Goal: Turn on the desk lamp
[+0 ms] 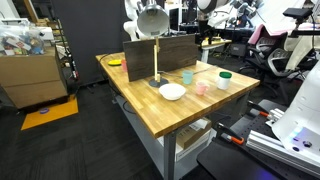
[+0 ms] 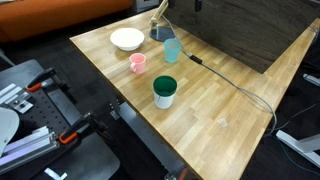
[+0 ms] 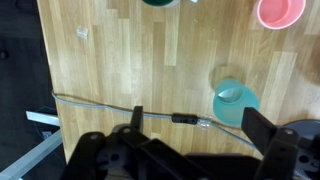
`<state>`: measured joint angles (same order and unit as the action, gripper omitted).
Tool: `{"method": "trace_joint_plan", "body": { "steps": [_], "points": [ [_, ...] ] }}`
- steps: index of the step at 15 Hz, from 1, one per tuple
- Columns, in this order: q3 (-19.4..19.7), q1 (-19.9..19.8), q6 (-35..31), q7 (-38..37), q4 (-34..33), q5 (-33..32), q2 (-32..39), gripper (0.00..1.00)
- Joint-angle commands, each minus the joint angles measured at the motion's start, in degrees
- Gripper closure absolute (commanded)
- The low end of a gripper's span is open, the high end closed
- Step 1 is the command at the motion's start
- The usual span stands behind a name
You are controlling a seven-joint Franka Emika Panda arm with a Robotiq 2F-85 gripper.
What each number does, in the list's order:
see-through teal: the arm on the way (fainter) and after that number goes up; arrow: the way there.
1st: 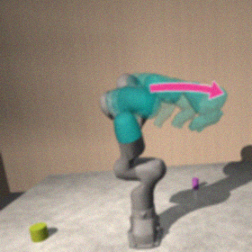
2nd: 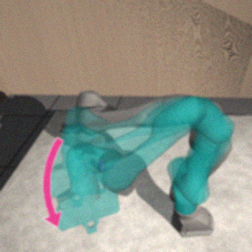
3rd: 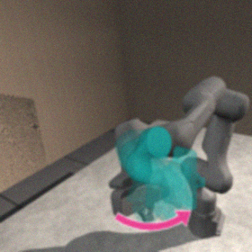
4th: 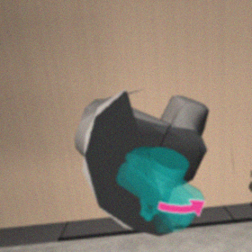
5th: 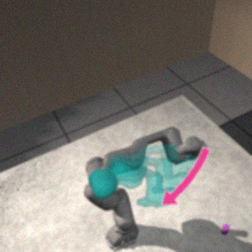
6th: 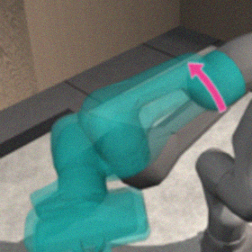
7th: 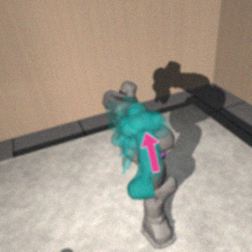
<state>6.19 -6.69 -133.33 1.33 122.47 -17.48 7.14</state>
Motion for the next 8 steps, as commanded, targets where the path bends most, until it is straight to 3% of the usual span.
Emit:
{"method": "trace_joint_plan", "body": {
  "steps": [1,8],
  "points": [
    [0.3,0.3,0.1,0.1,-0.3,0.1,0.3,0.00],
    [-0.2,0.5,0.0,1.4,-2.1,2.0,2.2,0.00]
  ]
}}
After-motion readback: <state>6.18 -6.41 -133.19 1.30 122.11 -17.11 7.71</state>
